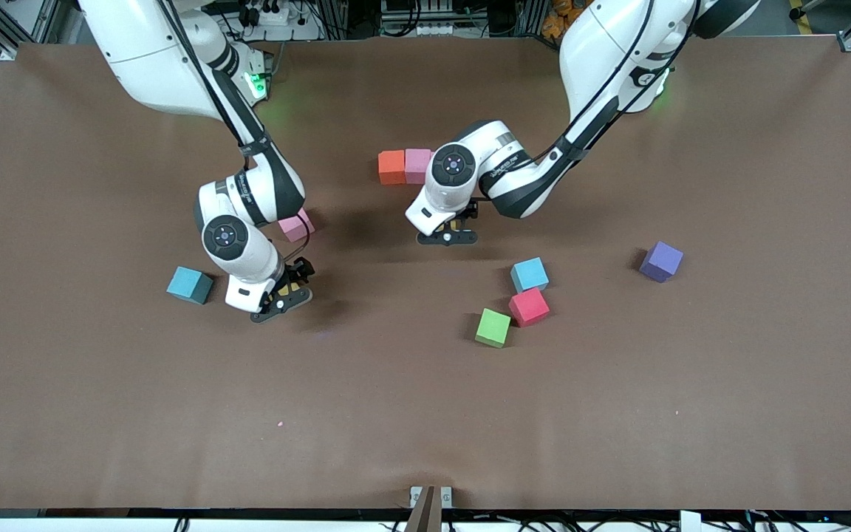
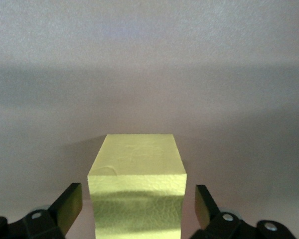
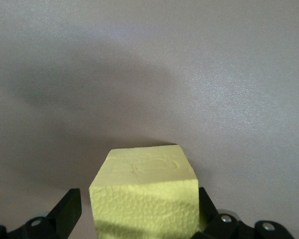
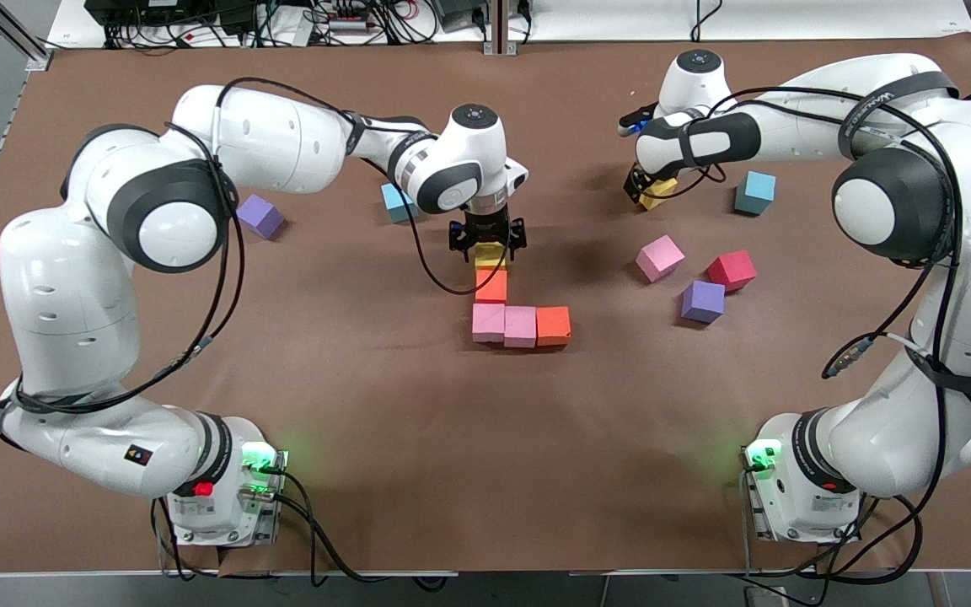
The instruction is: Form number 2 with 11 blocks
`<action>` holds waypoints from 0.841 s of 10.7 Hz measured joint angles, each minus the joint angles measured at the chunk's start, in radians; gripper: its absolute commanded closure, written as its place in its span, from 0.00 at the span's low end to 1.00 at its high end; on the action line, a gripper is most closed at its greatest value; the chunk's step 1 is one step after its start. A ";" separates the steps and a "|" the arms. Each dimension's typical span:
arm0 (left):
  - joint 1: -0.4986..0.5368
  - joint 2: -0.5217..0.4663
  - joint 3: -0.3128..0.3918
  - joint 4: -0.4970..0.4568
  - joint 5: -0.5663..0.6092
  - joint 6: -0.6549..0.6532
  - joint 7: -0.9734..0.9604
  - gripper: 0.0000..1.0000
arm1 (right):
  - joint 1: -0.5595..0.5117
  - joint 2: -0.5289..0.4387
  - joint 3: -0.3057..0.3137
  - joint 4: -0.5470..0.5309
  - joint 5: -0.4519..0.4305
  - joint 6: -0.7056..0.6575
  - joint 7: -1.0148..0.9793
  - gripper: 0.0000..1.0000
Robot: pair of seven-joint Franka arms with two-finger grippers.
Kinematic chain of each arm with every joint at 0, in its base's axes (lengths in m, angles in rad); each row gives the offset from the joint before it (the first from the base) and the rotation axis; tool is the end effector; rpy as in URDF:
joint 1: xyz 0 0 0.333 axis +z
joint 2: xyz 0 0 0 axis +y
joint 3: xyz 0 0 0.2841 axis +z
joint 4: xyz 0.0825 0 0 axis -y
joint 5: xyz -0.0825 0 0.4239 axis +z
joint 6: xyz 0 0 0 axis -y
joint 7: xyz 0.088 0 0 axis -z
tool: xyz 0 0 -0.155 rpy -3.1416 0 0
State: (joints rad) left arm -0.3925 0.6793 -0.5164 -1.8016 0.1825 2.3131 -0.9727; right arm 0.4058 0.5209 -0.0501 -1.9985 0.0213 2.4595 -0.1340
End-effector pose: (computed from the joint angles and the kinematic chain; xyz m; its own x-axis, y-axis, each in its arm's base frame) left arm 0.4000 -0.5126 0.1027 0.9810 0.0138 -0.1936 0.0247 -0.9983 0.0537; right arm 0.5684 0.2095 0.0824 0.8861 0.4596 -0.0601 0.4607 -0.8875 0.0045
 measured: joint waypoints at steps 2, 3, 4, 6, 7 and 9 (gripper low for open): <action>0.005 -0.006 0.000 0.013 0.001 0.000 0.000 0.00 | 0.000 -0.007 0.000 0.000 0.000 0.000 0.000 0.63; 0.010 -0.019 0.001 0.019 0.002 0.000 0.000 0.00 | 0.000 -0.016 0.000 0.000 0.000 -0.006 0.000 0.63; 0.022 -0.038 0.001 0.022 0.002 -0.003 0.000 0.00 | 0.001 -0.028 0.002 0.002 0.000 -0.022 -0.003 0.62; 0.054 -0.094 0.001 0.023 0.003 -0.056 0.006 0.00 | 0.031 -0.068 0.010 0.019 -0.001 -0.083 -0.017 0.61; 0.075 -0.121 0.002 0.022 0.004 -0.079 0.022 0.00 | 0.065 -0.090 0.013 0.029 -0.001 -0.116 -0.030 0.60; 0.125 -0.153 0.004 0.021 0.005 -0.091 0.084 0.00 | 0.141 -0.123 0.016 0.038 -0.002 -0.146 -0.101 0.59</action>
State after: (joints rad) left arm -0.2677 0.5262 -0.5126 -1.7803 0.1872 2.2224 -0.8885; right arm 0.5469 0.3977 -0.0342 -1.9604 0.0192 2.3135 -0.2348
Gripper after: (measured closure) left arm 0.000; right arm 0.445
